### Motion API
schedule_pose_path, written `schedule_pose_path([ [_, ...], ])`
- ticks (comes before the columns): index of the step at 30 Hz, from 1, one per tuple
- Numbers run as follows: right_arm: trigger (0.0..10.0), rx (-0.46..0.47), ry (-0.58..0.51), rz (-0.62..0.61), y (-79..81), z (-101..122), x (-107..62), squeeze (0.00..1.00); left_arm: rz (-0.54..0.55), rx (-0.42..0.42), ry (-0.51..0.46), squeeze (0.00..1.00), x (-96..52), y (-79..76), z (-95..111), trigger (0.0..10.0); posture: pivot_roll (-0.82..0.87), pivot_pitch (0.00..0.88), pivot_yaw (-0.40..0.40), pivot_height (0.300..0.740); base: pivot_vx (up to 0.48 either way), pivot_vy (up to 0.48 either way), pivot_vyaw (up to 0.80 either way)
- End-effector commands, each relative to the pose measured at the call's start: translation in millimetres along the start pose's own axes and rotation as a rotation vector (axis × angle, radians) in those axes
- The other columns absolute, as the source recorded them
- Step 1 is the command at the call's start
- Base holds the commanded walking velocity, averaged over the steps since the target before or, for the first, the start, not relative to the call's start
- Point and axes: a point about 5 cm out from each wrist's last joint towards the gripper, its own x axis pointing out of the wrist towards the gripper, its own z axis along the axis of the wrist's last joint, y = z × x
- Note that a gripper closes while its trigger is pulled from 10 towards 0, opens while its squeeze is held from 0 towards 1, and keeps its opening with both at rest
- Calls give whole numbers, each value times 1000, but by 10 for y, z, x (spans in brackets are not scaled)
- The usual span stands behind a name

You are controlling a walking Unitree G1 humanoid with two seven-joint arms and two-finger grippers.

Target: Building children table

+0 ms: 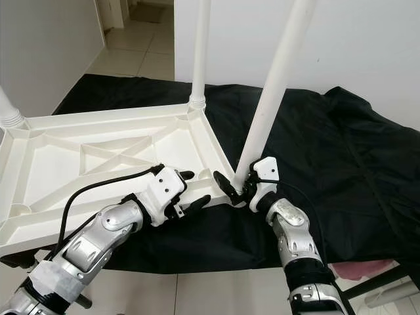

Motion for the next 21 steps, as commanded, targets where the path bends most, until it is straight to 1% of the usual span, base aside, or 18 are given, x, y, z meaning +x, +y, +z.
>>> schedule_pose_path([
  [1, 2392, -12, 16, 23, 23, -29, 10, 0, -117, 22, -6, 0, 16, -61, 17, 10000, 23, 0, -45, 740, 0, 0, 0],
  [2, 0, -10, 19, 30, 30, -44, 13, 0, -118, 23, -7, 0, 19, -60, 20, 10000, 24, 0, -45, 740, 0, 0, 0],
  [10, 0, -13, 28, 31, 12, -92, -27, 0, -128, 24, -7, 0, 23, -74, 10, 10000, 14, 0, -45, 740, 0, 0, 0],
  [11, 4784, -14, 30, 28, 2, -103, -37, 0, -132, 23, -6, 0, 24, -81, 6, 10000, 13, 0, -46, 740, 0, 0, 0],
  [12, 4784, -14, 30, 28, 2, -103, -37, 0, -132, 23, -6, 0, 24, -81, 6, 10000, 13, 0, -46, 740, 0, 0, 0],
  [13, 10000, -8, 32, 19, -5, -114, -56, 0, -135, 22, -6, 0, 23, -89, 3, 10000, 11, 0, -48, 740, 0, 0, 0],
  [18, 10000, 8, 44, -24, -19, -131, -78, 0, -138, 21, -5, 0, 19, -101, -5, 10000, 9, 0, -54, 740, 0, 0, 0],
  [20, 10000, 10, 74, -109, -10, -158, -70, 0, -135, 14, 2, 0, 2, -111, -28, 10000, 7, 0, -59, 740, 0, 0, 0],
  [21, 10000, 10, 74, -109, -10, -158, -70, 0, -135, 14, 2, 0, 2, -111, -28, 10000, 7, 0, -59, 740, 0, 0, 0],
])
